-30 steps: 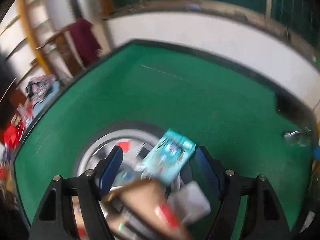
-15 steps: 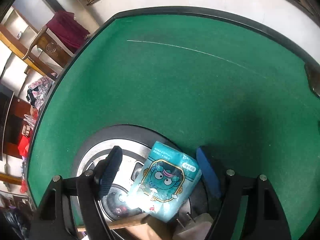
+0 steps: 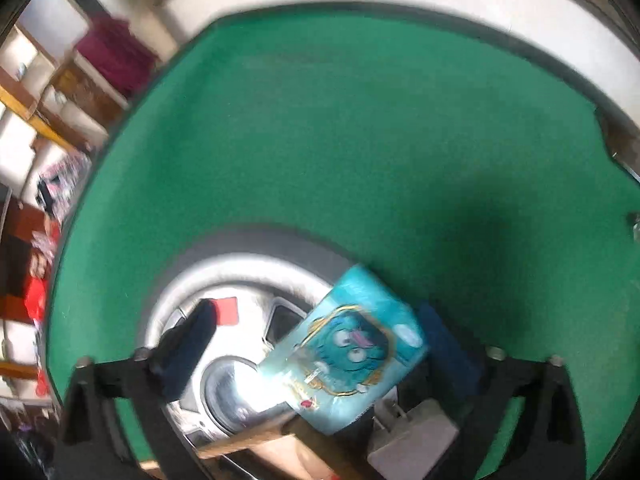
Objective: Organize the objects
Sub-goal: 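Grasp the blue cartoon tissue pack on the turntable with the left gripper, then lift the tissue pack with the left gripper while the right grasps the white charger cube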
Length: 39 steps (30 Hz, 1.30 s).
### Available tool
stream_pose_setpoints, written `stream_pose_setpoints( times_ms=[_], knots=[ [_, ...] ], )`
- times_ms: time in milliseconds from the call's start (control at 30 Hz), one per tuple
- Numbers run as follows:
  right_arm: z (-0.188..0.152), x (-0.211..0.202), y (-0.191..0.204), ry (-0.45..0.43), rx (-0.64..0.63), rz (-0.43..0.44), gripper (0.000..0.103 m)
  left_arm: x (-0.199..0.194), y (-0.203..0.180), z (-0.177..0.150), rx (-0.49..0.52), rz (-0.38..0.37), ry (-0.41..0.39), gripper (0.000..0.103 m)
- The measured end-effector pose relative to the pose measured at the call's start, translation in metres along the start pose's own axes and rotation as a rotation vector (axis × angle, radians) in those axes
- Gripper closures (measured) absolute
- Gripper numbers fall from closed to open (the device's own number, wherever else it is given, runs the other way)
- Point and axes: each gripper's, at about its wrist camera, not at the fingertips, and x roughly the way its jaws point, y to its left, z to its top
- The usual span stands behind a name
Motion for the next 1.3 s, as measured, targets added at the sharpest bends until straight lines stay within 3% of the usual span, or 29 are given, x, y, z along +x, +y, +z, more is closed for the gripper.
stream_pose_setpoints(
  times_ms=[67, 133, 200, 267, 367, 567, 700, 800, 900, 1000, 1067, 1133, 1233, 1300],
  knots=[
    [-0.001, -0.003, -0.001, -0.008, -0.001, -0.007, 0.011, 0.002, 0.005, 0.0, -0.048, -0.043, 0.011, 0.001],
    [-0.001, -0.005, -0.003, -0.013, 0.0, -0.015, 0.011, -0.001, 0.005, -0.005, -0.085, -0.075, 0.024, 0.014],
    [-0.001, -0.009, -0.006, -0.014, 0.01, -0.008, 0.011, -0.007, -0.005, -0.011, -0.106, -0.092, 0.03, 0.019],
    [-0.001, -0.013, -0.01, -0.019, 0.019, -0.011, 0.011, -0.015, -0.027, -0.019, -0.064, -0.052, 0.013, 0.019],
    [-0.003, -0.02, -0.015, -0.028, 0.031, -0.015, 0.011, -0.026, -0.065, -0.034, -0.03, -0.154, 0.02, 0.02],
    [-0.003, -0.044, -0.026, -0.062, 0.063, -0.028, 0.011, -0.066, -0.146, -0.084, 0.019, -0.238, -0.076, 0.02],
    [0.001, -0.051, -0.028, -0.06, 0.065, -0.021, 0.011, -0.094, -0.182, -0.138, 0.008, -0.228, -0.162, 0.02],
    [0.004, -0.04, -0.017, -0.001, 0.009, 0.0, 0.011, -0.109, -0.198, -0.182, 0.052, -0.143, -0.228, 0.02],
    [0.003, -0.018, 0.008, 0.09, -0.056, 0.071, 0.011, -0.115, -0.194, -0.216, 0.065, -0.108, -0.238, 0.02],
    [-0.004, 0.012, 0.048, 0.175, -0.194, 0.15, 0.012, -0.107, -0.175, -0.226, 0.033, -0.095, -0.242, 0.02],
    [-0.012, 0.033, 0.077, 0.212, -0.313, 0.153, 0.026, -0.102, -0.171, -0.231, 0.013, -0.099, -0.259, 0.02],
    [-0.02, 0.048, 0.094, 0.243, -0.393, 0.173, 0.028, -0.104, -0.181, -0.25, 0.029, -0.102, -0.267, 0.02],
    [-0.029, 0.071, 0.113, 0.251, -0.513, 0.098, 0.033, -0.104, -0.185, -0.255, 0.028, -0.096, -0.314, 0.02],
    [-0.033, 0.083, 0.122, 0.28, -0.551, 0.124, 0.034, -0.105, -0.185, -0.257, 0.005, -0.092, -0.332, 0.019]
  ],
)
